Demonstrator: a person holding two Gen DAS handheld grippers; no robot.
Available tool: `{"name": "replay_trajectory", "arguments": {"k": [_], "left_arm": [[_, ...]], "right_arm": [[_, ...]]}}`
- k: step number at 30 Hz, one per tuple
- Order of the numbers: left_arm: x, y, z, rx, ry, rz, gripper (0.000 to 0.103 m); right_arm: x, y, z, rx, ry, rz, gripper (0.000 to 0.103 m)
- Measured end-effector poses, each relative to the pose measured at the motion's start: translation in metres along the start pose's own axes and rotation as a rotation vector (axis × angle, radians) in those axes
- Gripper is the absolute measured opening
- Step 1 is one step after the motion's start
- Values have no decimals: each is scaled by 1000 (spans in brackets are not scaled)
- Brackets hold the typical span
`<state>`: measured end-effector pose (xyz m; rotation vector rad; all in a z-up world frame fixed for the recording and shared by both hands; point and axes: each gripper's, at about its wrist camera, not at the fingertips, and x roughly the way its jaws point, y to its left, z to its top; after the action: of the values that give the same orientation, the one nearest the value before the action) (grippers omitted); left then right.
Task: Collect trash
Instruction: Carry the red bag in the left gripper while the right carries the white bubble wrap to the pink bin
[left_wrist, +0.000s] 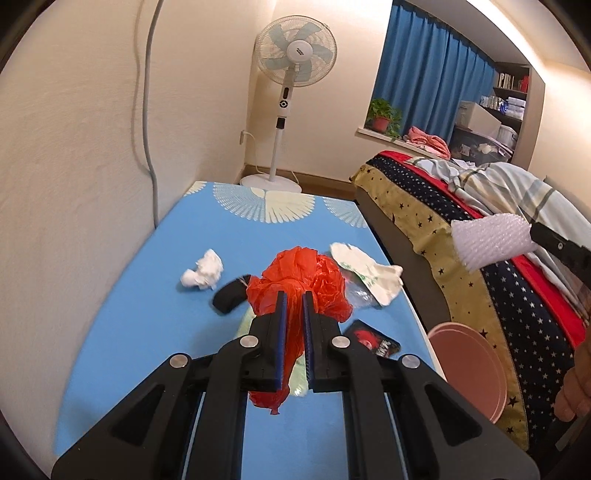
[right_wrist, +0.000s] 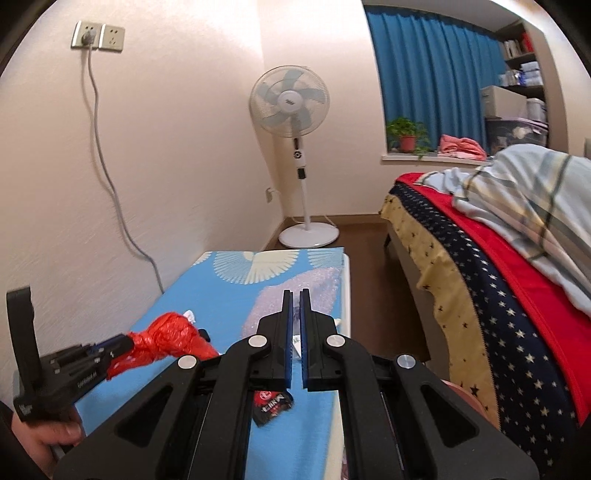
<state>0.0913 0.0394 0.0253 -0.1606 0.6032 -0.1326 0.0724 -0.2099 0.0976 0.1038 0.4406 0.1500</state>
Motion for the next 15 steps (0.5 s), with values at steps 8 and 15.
{"name": "replay_trajectory", "arguments": {"k": [8,15], "left_arm": [[-4,-19,-24,-12,7,-17,8],[-3,-39,-32,22,4,-33,8]], "right_arm": [[-14,-9,-14,-5,2,-43,3],[-23,-20,-28,6,0,-106,4]]}}
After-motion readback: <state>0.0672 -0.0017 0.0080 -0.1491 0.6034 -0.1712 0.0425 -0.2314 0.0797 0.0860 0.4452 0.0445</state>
